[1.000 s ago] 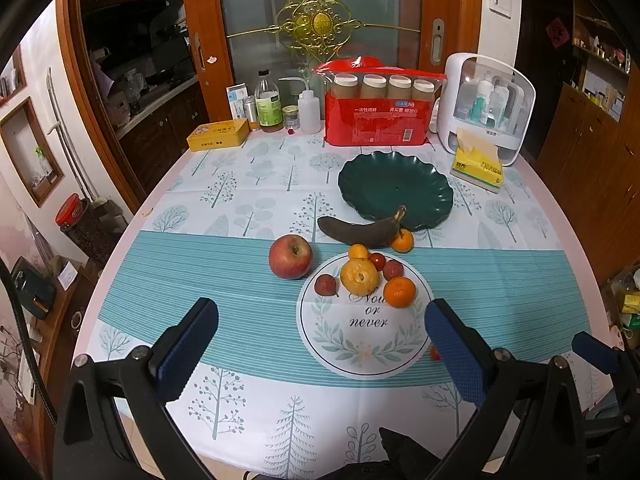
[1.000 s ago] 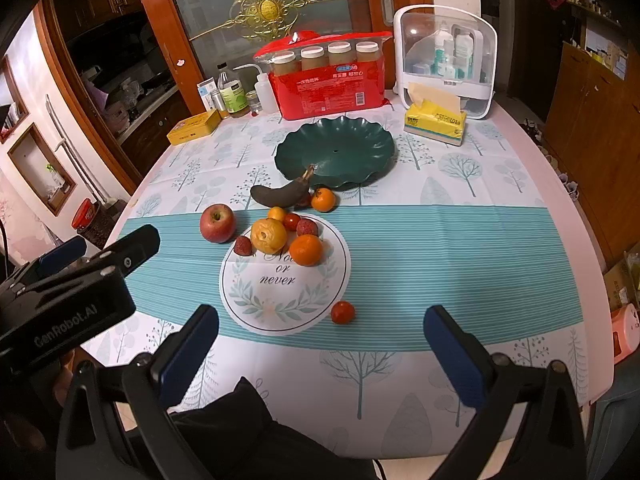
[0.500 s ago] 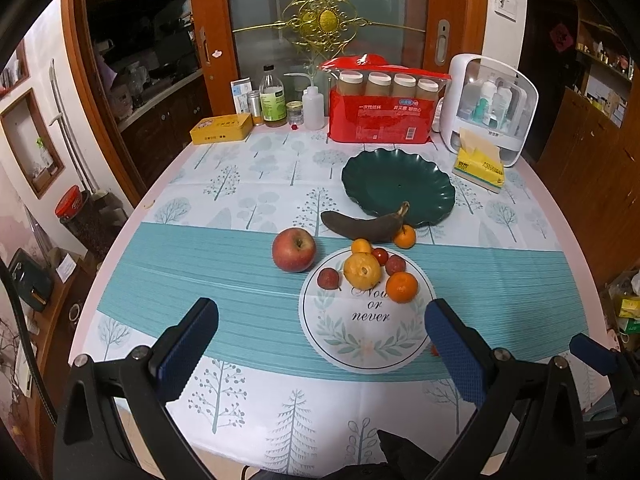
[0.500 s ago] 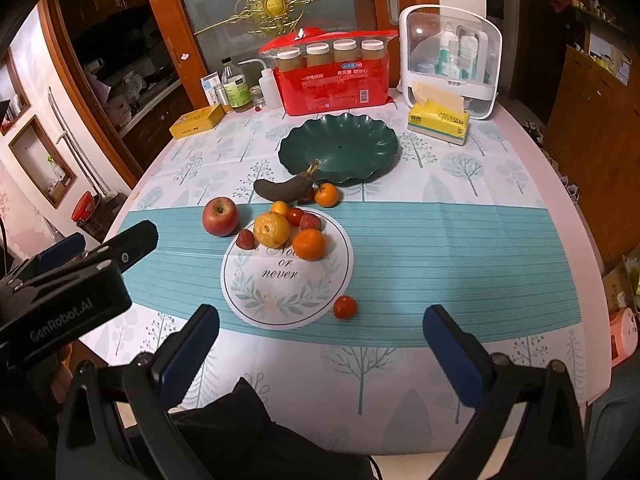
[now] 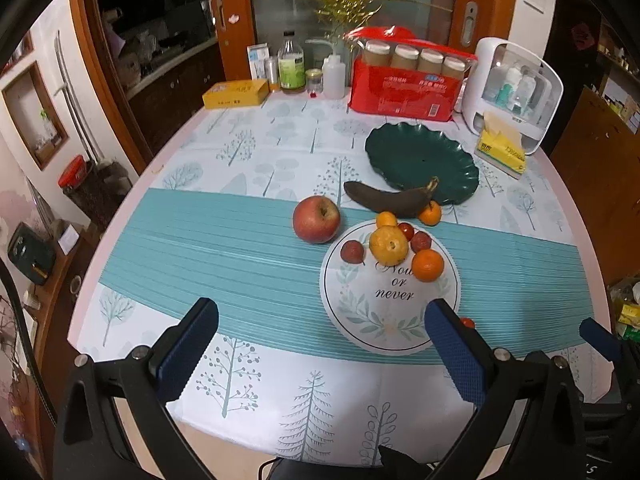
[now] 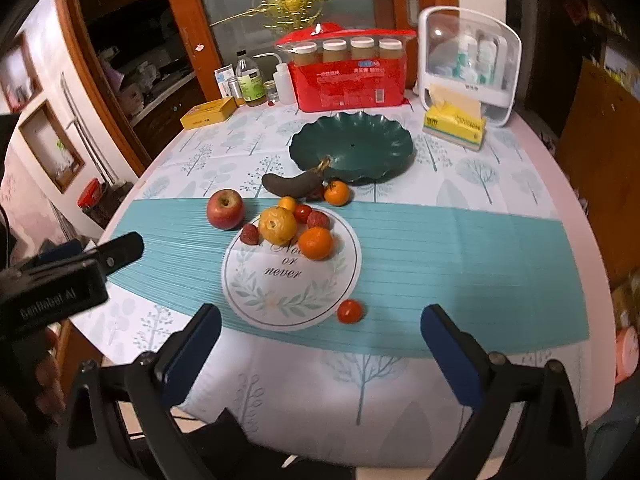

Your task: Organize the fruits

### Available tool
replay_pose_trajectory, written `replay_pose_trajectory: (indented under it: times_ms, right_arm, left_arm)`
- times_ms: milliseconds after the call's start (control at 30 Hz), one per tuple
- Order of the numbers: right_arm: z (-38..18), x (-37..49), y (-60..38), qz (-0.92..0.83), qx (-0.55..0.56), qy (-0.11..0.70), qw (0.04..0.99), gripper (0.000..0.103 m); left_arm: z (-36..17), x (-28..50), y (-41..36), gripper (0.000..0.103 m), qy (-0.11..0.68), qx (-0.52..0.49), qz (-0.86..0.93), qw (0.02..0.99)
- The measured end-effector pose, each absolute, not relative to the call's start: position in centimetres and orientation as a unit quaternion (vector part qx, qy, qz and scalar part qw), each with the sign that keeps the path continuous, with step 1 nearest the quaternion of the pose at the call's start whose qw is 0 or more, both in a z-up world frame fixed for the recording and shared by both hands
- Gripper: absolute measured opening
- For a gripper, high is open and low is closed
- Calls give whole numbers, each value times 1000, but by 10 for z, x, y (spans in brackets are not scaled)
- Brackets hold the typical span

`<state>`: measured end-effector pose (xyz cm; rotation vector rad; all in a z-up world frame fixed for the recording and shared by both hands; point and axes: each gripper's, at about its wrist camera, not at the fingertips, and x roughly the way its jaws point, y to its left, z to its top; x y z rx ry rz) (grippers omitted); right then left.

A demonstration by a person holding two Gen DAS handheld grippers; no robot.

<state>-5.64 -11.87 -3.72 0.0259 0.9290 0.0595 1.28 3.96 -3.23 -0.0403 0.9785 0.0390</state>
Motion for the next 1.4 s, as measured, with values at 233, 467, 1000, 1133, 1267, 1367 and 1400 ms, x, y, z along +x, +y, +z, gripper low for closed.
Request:
replay_pose_trajectory:
  times_ms: [233,467,1000,1133,1267,1367,1400]
  right_arm:
    - [-58,-42,-120,39,-10,443,896,88]
    - [-94,-20,-131,23,3,496,868,77]
    - [-160,30,-134,10,22,611,791,56]
    - [-167,36,-134,2,24,621,783,54]
    - [-173,37,-135,1,23,632,775,50]
    - [-178,36,-132,3,20,638,769,48]
    - [-179,36,-130,4,19,639,769,47]
  left_arm:
    - [-50,49,53,102,503,-47,8,863]
    - [-66,102,64,102,525,-72,3,848]
    - [-132,205,87,99,571,-134,-15,810]
    - [-152,218,86,99,577,-146,-19,803]
    - [-169,229,86,99,585,-153,-18,796]
    - [-179,237,86,98,589,-151,-13,794]
    - [-182,239,85,97,593,-146,-11,792]
